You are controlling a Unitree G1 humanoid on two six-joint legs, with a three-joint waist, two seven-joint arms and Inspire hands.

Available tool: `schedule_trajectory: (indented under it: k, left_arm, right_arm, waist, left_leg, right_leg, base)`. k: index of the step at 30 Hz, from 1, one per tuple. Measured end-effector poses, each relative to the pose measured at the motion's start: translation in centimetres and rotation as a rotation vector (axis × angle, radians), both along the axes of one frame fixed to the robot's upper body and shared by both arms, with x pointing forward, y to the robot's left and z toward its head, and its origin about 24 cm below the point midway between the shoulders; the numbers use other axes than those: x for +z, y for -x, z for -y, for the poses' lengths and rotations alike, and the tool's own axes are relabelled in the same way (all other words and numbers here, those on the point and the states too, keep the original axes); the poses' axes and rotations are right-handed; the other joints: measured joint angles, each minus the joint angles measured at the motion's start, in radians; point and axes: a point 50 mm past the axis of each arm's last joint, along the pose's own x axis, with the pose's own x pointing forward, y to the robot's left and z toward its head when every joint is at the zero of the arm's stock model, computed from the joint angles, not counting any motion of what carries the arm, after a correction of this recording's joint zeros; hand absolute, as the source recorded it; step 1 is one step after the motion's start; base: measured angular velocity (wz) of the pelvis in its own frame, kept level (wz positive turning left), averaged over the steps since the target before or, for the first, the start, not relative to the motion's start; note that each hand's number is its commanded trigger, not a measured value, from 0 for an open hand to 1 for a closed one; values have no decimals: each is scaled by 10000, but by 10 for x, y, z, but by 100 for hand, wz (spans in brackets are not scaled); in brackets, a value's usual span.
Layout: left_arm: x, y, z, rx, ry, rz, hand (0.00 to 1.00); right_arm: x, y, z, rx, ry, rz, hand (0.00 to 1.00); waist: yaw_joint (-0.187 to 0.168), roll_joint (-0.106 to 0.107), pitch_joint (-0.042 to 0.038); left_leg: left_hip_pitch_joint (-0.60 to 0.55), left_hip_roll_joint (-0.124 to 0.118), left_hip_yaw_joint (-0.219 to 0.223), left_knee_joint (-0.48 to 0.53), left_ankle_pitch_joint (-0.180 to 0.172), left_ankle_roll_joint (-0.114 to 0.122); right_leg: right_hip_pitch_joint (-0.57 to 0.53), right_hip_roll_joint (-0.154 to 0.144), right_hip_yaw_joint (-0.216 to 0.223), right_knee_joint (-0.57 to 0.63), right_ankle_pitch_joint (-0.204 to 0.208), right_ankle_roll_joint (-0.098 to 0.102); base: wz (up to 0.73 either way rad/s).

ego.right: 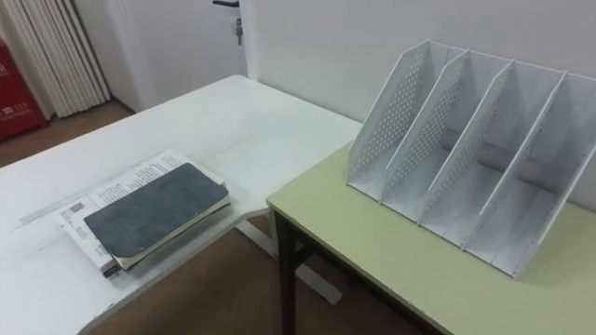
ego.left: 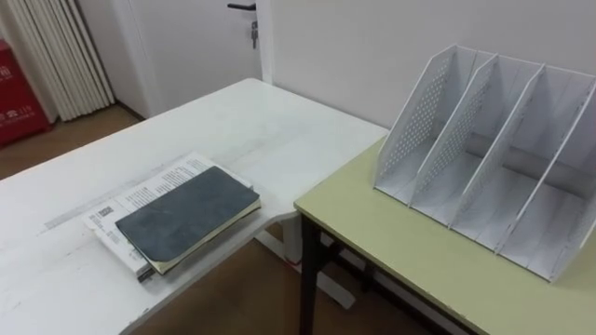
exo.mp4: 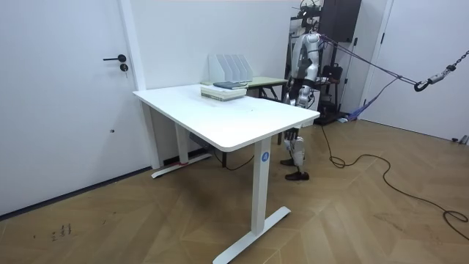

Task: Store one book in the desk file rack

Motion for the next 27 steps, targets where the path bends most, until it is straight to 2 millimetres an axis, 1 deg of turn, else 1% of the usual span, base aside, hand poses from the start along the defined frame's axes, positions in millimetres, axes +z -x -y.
schedule_trajectory:
  k: [1, 5, 6, 7, 8, 10, 11, 12, 13, 14, 16, 18, 19, 21, 24, 26, 27]
  left_arm:
    - [1, -5, 0, -259, -109, 180, 0]
    - [6, -24, 0, -1400, -657, 693, 0]
    - [9, -32, 2, -1941, -851, 974, 0]
    - [12, -41, 4, -2363, -953, 1297, 0]
    - [13, -45, 5, -2535, -999, 1438, 0]
    - [18, -59, 10, -3273, -1297, 2013, 0]
    - [19, -62, 11, -3516, -1375, 2107, 0]
    - [23, -68, 15, -4162, -1588, 2380, 0]
    - [28, -77, 20, -4895, -1808, 2711, 0]
    - [30, -82, 24, -5231, -1899, 2890, 0]
    - [39, -96, 34, -6436, -2296, 3499, 0]
    - [43, -102, 38, -7121, -2586, 3754, 0]
    - [46, -107, 42, -7581, -2766, 3950, 0]
    - [54, -115, 49, -8311, -2999, 4387, 0]
    - [61, -124, 62, -9229, -3165, 4857, 0]
    - [74, -134, 72, -9897, -3466, 5531, 0]
    - [87, -143, 79, -10231, -3728, 6234, 0]
  right_arm:
    - [0, -2, 0, 32, 48, 131, 0]
    - [0, -7, 0, 43, 87, 454, 0]
    - [0, -8, 1, 62, 102, 512, 0]
    - [1, -9, 2, 83, 129, 576, 0]
    - [1, -9, 2, 120, 148, 606, 0]
    - [1, -13, 2, 364, 190, 776, 0]
    - [1, -14, 2, 439, 202, 800, 0]
    - [1, -14, 2, 500, 236, 854, 0]
    - [1, -15, 2, 510, 237, 869, 0]
    - [1, -15, 2, 517, 236, 885, 0]
    - [1, -17, 2, 583, 228, 950, 0]
    - [1, -19, 2, 619, 216, 1020, 0]
    - [2, -20, 2, 628, 213, 1051, 0]
    - [2, -23, 2, 663, 236, 1117, 0]
    - [2, -27, 2, 778, 245, 1180, 0]
    - [2, -27, 3, 783, 252, 1216, 0]
    - [2, -28, 3, 778, 259, 1224, 0]
  waist:
    - [2, -24, 18]
    - [-3, -126, 33]
    - [-5, -139, 41]
    - [-14, -141, 42]
    - [-22, -138, 42]
    - [-122, -134, 43]
    - [-167, -132, 39]
    - [-226, -127, 36]
    - [-259, -85, 16]
    - [-277, -109, 23]
    - [-408, -71, 22]
    - [-525, -84, 18]
    - [-650, -78, 21]
    - [-797, -71, 40]
    - [-839, -48, 39]
    - [-866, -26, 55]
    - [-870, -7, 52]
  left_leg:
    - [24, 0, 0, 0, 0, 0]
    - [6, 2, 1, 2, 0, 0]
    - [-13, 0, 4, 1, 0, 0]
    - [-29, -4, 12, -2, 0, 1]
    - [-32, -5, 14, -9, 1, 1]
    - [-58, 4, 46, -26, 2, -1]
    - [-49, 6, 46, -28, 3, -1]
    - [-29, 7, 45, -25, 3, -1]
    - [-15, 10, 43, -22, 3, -2]
    - [-3, 11, 41, -24, 4, -3]
    - [7, 15, 60, -27, 5, -3]
    - [37, 13, 82, -37, 5, -3]
    - [25, 13, 87, -32, 5, -3]
    - [26, 9, 100, -40, 5, -3]
    - [-1, 8, 117, -40, 5, -3]
    - [-71, 9, 119, -38, 5, -3]
    - [-147, 11, 114, -35, 5, -3]
  right_leg:
    - [27, -1, 1, -7, -1, 1]
    - [28, -1, -7, -26, -5, 5]
    - [8, 0, -5, -28, -4, 7]
    - [-10, 0, 2, -18, -2, 10]
    - [-17, 6, 14, -19, -2, 10]
    - [-62, 28, 33, -44, 3, 10]
    - [-47, 31, 30, -58, 4, 9]
    - [-15, 42, 46, -94, 7, 11]
    - [-13, 45, 47, -122, 17, 11]
    - [-8, 47, 47, -135, 29, 11]
    - [31, 50, 49, -105, 56, 5]
    - [88, 50, 43, -137, 55, 6]
    - [84, 53, 43, -171, 55, 6]
    - [61, 50, 35, -184, 55, 8]
    - [106, 51, 86, -186, 54, 10]
    - [64, 52, 88, -200, 61, 20]
    - [28, 52, 48, -228, 71, 27]
  base:
    - [0]
    - [0]
    - [0]
    - [0]
    - [-4]
    - [-2]
    - [0]
    - [0]
    - [0]
    - [0]
    - [-5]
    - [-2]
    - [0]
    - [2]
    - [-2]
    - [3]
    - [12]
